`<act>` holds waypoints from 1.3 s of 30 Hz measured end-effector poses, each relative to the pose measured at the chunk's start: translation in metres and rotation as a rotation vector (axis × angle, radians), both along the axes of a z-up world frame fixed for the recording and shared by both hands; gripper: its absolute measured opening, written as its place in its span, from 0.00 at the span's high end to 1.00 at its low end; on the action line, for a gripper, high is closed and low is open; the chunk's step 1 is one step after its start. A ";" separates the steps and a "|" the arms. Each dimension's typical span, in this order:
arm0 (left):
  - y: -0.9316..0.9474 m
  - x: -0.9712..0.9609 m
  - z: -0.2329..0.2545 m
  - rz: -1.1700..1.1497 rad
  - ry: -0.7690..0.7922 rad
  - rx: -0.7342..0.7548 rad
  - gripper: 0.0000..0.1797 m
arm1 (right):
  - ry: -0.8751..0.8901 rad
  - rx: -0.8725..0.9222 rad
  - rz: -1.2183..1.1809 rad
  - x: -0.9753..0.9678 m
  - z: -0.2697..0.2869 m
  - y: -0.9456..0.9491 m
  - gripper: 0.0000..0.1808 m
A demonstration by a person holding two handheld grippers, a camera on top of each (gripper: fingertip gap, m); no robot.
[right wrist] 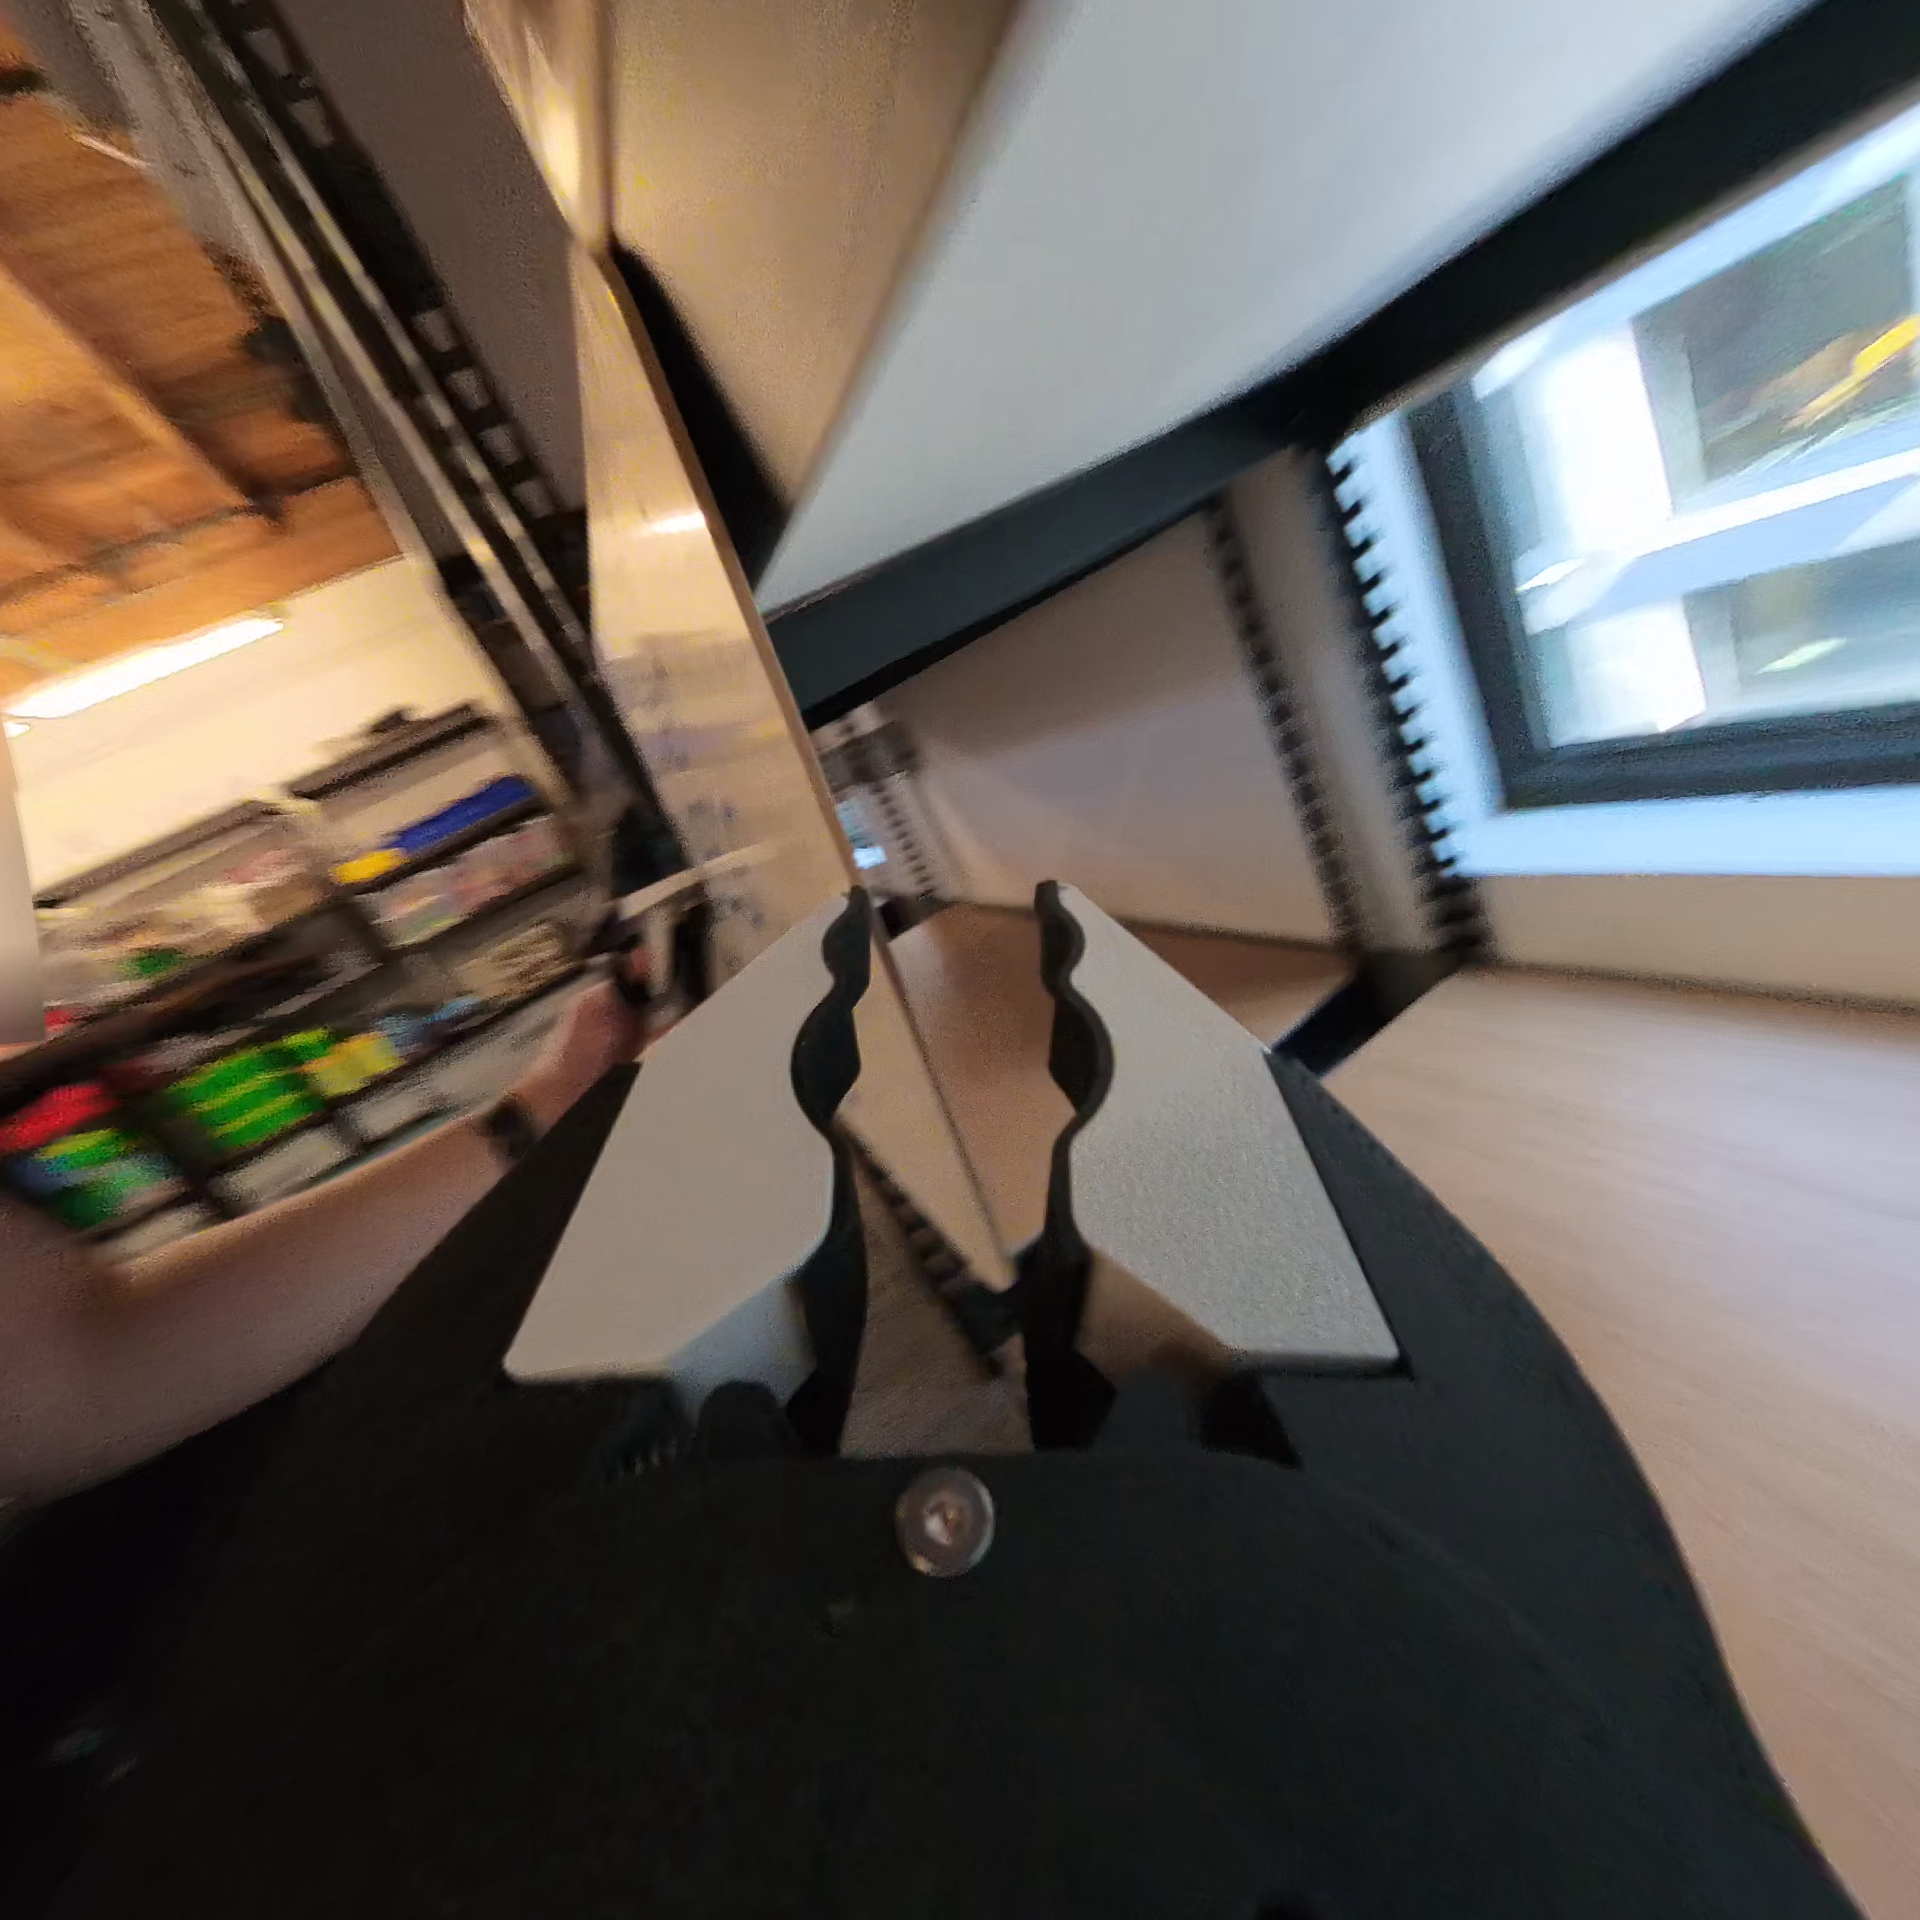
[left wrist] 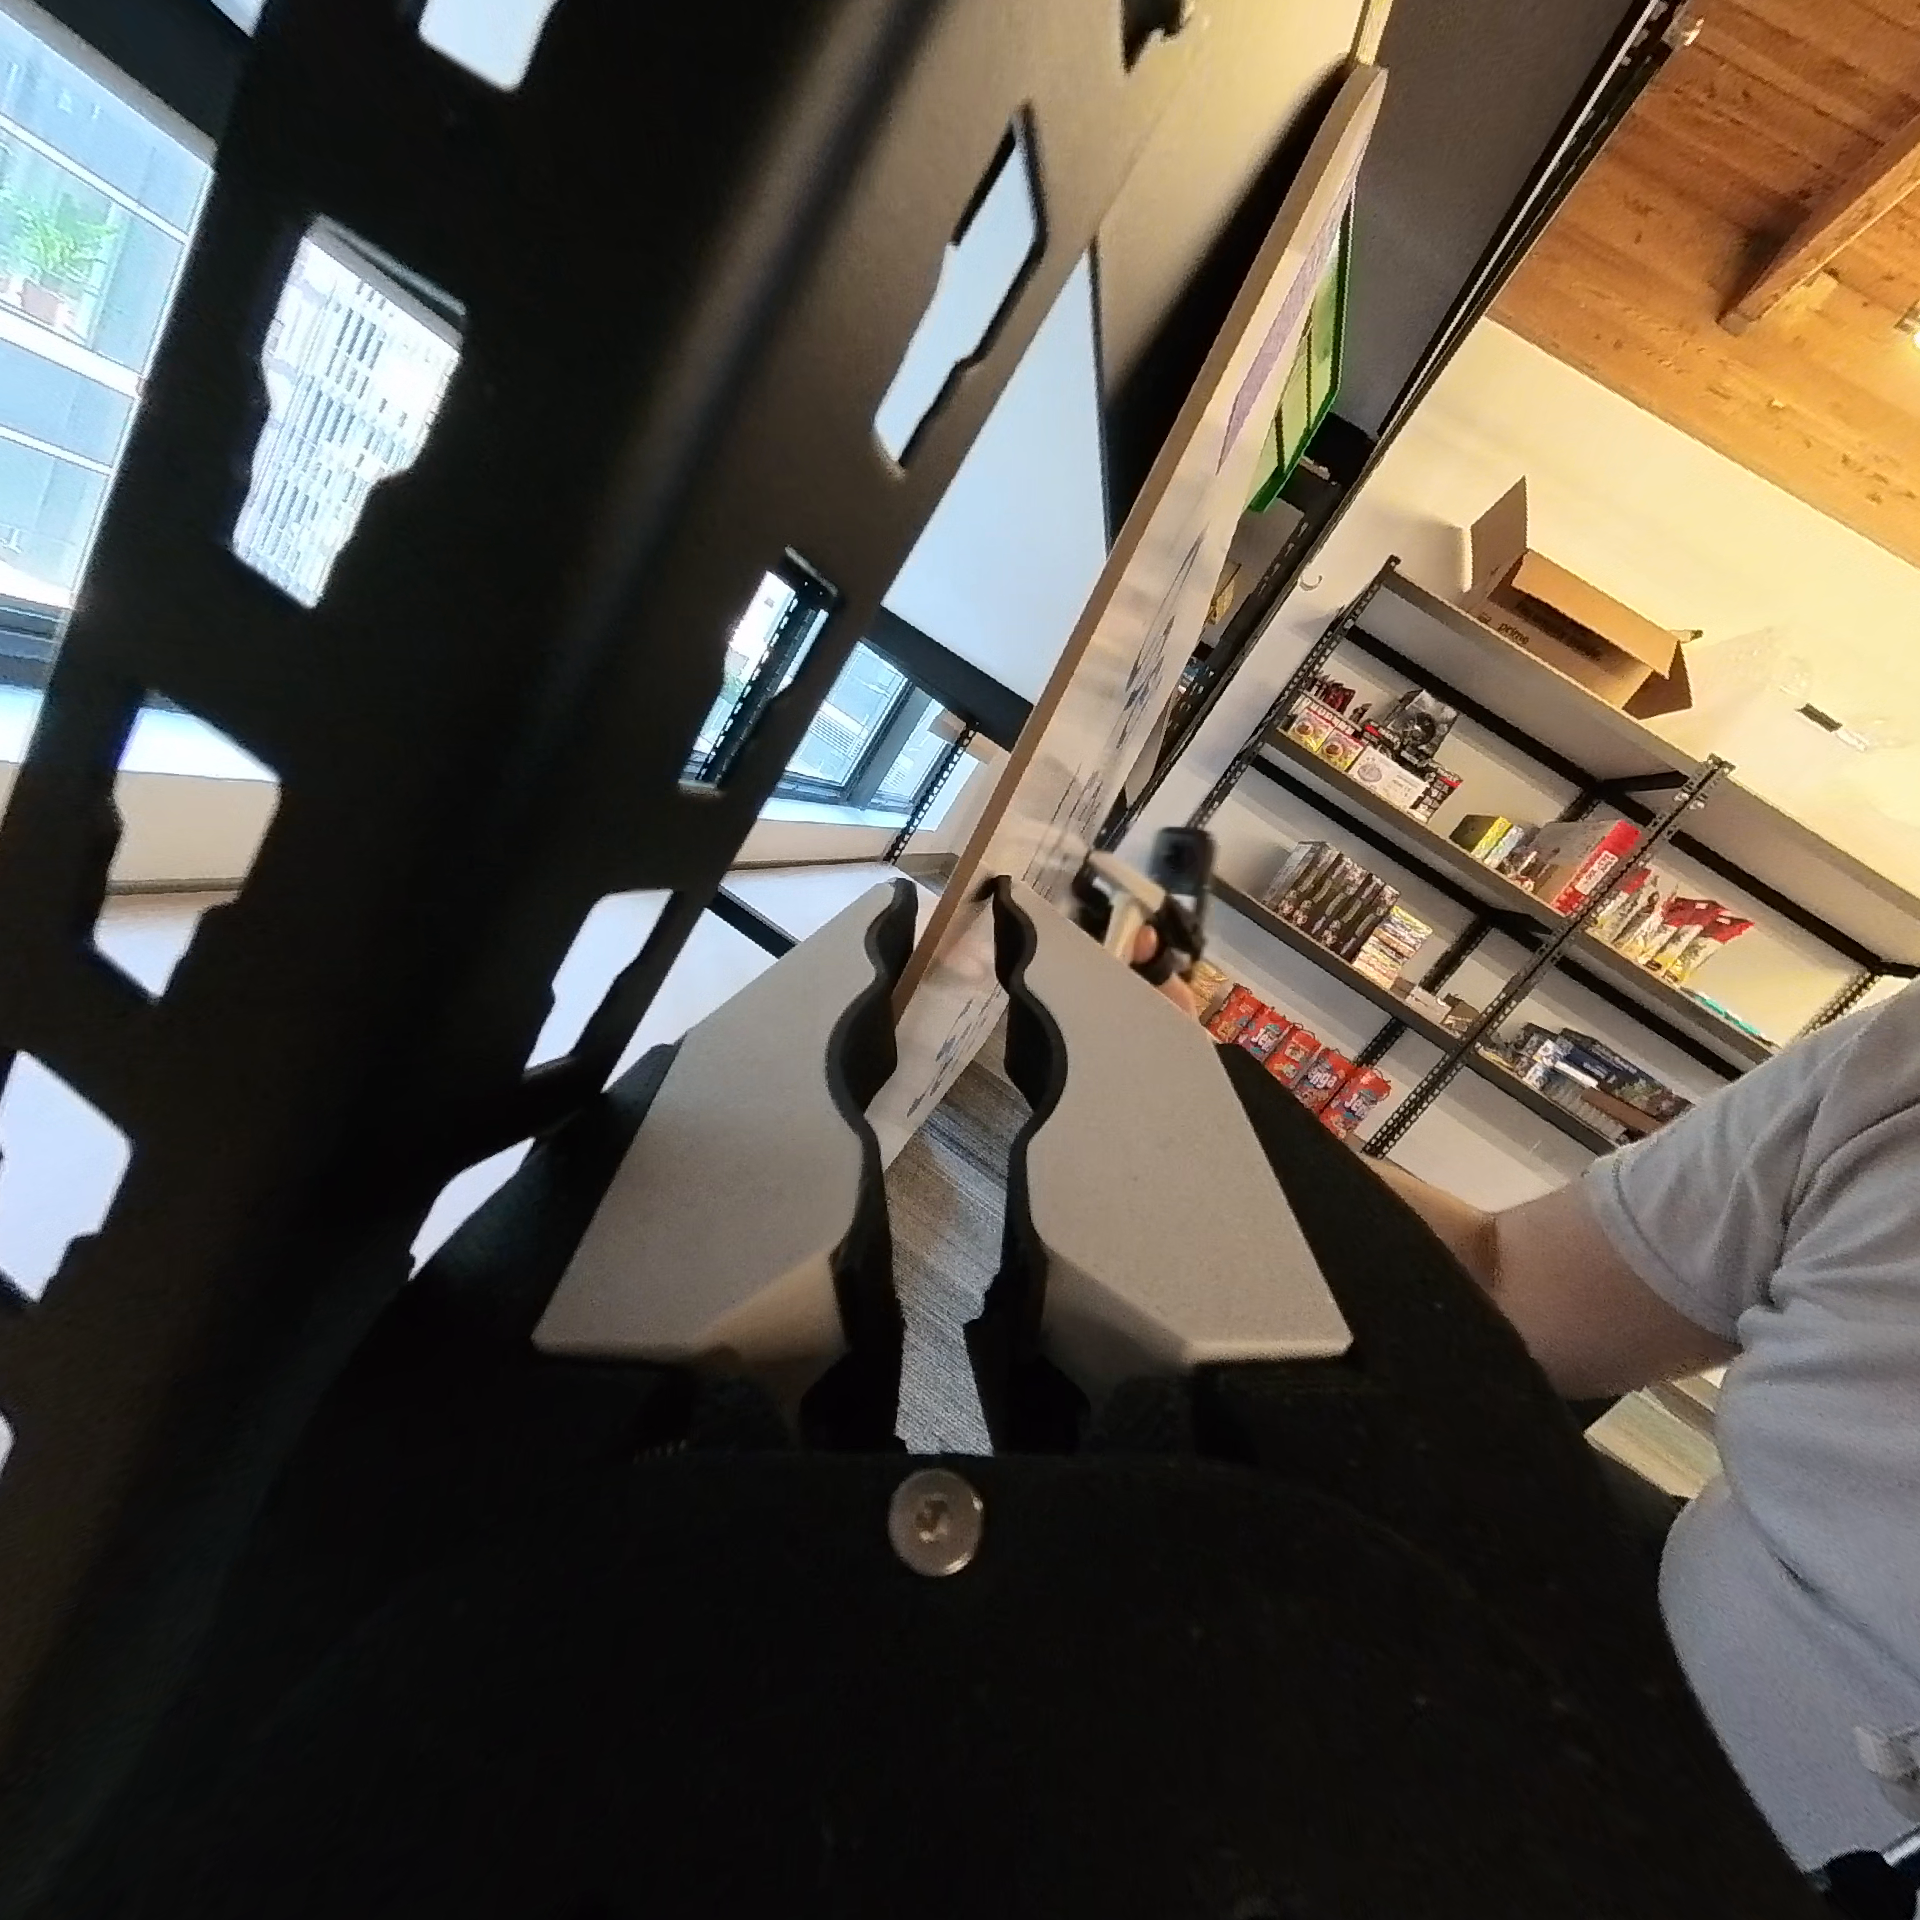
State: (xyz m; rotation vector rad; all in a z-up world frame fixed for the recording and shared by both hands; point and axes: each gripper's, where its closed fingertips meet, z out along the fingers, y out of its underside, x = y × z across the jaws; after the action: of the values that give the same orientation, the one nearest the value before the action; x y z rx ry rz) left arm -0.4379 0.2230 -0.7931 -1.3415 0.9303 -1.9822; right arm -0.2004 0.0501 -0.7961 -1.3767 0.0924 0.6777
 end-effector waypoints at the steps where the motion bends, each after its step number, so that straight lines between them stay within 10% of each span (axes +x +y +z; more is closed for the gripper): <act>1: 0.000 0.000 0.000 -0.003 0.001 -0.001 0.93 | -0.073 0.036 -0.107 0.010 0.013 -0.008 0.83; 6: 0.000 0.000 0.000 -0.006 0.001 0.000 0.93 | -0.682 0.210 -0.562 -0.010 0.116 -0.049 1.00; 14: 0.000 0.000 0.000 0.001 -0.003 -0.002 0.93 | -0.810 0.004 0.147 -0.204 0.159 0.078 0.91; 23: 0.000 0.001 0.000 0.005 -0.008 -0.004 0.93 | -1.282 -0.238 0.166 -0.235 0.126 0.181 0.92; 39: 0.000 0.000 0.000 0.002 -0.012 0.001 0.93 | -1.267 -0.251 0.238 -0.234 0.126 0.182 0.99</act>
State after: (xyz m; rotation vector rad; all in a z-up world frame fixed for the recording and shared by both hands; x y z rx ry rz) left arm -0.4376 0.2228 -0.7930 -1.3288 0.9234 -1.9856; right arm -0.4341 0.2321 -0.6704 -1.8526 -1.0297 -0.1199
